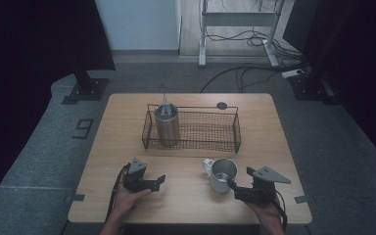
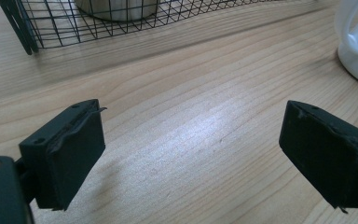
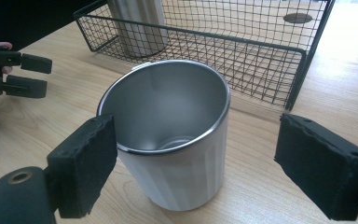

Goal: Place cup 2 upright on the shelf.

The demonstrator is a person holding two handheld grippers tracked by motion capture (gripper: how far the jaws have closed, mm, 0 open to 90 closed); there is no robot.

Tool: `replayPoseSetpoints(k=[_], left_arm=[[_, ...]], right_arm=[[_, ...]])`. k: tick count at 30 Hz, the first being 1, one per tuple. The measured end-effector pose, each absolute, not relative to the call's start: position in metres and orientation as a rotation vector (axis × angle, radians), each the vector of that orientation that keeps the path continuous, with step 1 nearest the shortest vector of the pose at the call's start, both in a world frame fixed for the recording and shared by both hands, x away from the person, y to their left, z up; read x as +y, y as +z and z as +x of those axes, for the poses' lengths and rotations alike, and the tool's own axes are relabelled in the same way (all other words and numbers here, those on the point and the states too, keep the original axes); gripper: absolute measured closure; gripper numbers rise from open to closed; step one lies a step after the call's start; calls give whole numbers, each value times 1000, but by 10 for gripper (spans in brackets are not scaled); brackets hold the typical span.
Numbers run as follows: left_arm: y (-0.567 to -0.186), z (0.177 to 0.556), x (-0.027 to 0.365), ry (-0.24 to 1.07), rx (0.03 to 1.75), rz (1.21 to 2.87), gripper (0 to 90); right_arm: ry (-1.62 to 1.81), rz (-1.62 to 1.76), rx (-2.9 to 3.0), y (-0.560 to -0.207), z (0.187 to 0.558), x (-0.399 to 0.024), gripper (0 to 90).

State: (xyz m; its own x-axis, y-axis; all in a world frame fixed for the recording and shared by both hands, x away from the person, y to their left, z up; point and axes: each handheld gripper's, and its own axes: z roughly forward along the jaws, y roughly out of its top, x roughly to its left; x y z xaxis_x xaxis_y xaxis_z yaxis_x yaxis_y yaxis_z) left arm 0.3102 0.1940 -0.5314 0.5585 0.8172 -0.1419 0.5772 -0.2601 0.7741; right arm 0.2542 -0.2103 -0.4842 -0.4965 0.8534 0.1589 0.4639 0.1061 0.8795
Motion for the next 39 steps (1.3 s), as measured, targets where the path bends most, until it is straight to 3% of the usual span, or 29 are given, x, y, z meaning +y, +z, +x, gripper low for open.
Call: replayPoseSetpoints(k=[26,39], left_arm=[[-530,310,196,350,1134,1952,71],[-530,310,197,341,1133,1945,71]], right_arm=[[1297,1268,2077,-497,267,-189,3],[1279,1248,2095,-502,275,-176,0]])
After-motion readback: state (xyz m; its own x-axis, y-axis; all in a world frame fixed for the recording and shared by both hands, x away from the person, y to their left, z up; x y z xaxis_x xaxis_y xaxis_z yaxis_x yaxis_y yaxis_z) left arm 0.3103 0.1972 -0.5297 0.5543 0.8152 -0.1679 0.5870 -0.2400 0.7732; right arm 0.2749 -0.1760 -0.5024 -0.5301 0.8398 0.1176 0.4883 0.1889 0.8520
